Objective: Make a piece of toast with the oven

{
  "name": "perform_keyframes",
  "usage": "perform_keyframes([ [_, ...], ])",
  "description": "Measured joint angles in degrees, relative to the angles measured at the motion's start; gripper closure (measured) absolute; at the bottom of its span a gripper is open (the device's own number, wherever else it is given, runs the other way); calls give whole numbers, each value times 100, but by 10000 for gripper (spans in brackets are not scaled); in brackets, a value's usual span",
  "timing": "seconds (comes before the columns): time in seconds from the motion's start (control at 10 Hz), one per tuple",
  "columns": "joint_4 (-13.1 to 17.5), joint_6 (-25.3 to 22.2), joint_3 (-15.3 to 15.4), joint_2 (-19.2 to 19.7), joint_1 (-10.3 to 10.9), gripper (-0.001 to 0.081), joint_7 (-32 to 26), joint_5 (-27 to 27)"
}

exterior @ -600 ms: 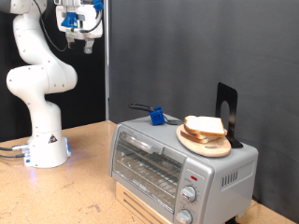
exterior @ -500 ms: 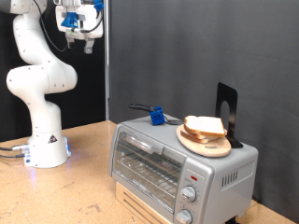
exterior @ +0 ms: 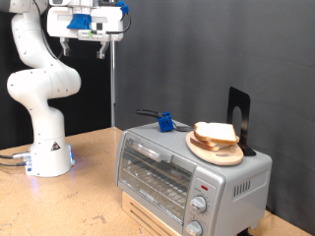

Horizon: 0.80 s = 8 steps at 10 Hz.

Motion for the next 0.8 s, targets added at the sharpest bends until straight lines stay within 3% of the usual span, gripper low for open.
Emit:
perform_keyframes([
  [0.5, -314, 789, -678, -353, 584, 0, -3048, 61],
  [0.6, -309, 774, -652, -354, 544, 0, -2798, 67],
  [0.8, -263, 811, -915, -406, 860, 0, -3776, 651],
])
